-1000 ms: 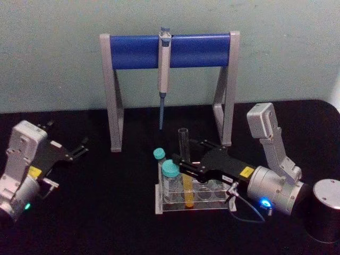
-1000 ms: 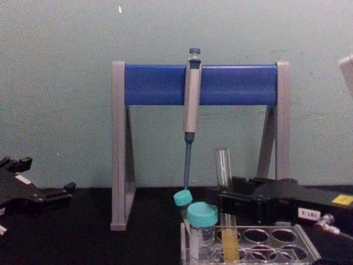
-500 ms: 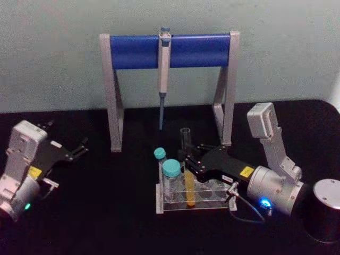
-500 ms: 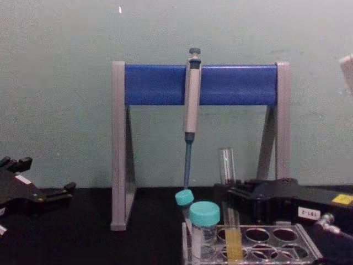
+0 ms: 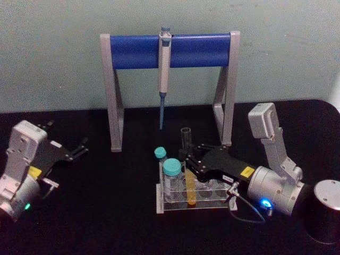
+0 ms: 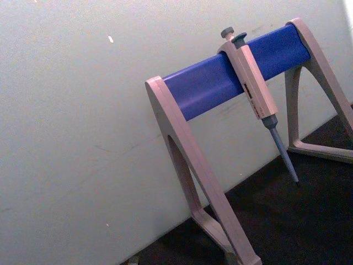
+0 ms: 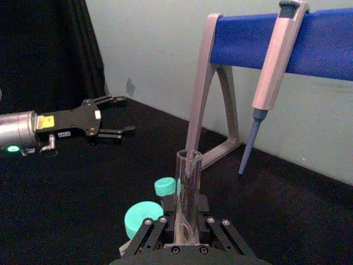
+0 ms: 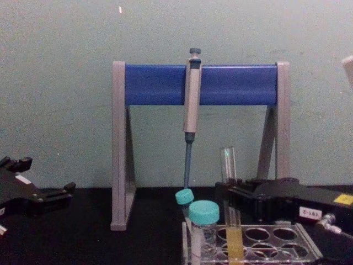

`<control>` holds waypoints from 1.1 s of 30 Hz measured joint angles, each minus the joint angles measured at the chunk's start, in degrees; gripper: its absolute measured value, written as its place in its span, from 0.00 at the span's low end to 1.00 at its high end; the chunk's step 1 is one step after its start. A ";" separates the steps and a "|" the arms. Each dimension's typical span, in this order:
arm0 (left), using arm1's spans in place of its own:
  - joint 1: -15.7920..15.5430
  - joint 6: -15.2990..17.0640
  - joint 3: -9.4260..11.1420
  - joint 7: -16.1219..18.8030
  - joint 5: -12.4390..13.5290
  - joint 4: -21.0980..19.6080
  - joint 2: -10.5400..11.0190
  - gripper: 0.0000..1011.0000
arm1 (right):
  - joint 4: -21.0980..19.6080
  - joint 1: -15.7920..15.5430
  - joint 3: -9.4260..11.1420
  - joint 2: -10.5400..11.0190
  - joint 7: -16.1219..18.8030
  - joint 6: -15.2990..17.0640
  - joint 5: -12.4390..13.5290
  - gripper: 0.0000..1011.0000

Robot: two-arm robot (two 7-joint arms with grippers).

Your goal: Pick up the test tube from the test tube rack, shake it, then place it back into the test tube rack.

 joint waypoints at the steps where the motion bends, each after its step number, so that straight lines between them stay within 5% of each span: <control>1: 0.00 0.00 0.00 0.00 0.00 0.00 0.00 0.99 | -0.01 -0.11 0.08 -0.03 0.01 -0.26 0.05 0.23; 16: 0.00 0.00 0.00 0.00 0.00 0.00 0.00 0.99 | -2.68 -3.66 1.74 -0.09 0.25 -6.71 -0.20 0.23; 33: 0.00 0.00 0.00 0.00 0.00 0.00 0.00 0.99 | -10.25 -6.18 5.10 1.57 -0.48 -9.00 -0.85 0.23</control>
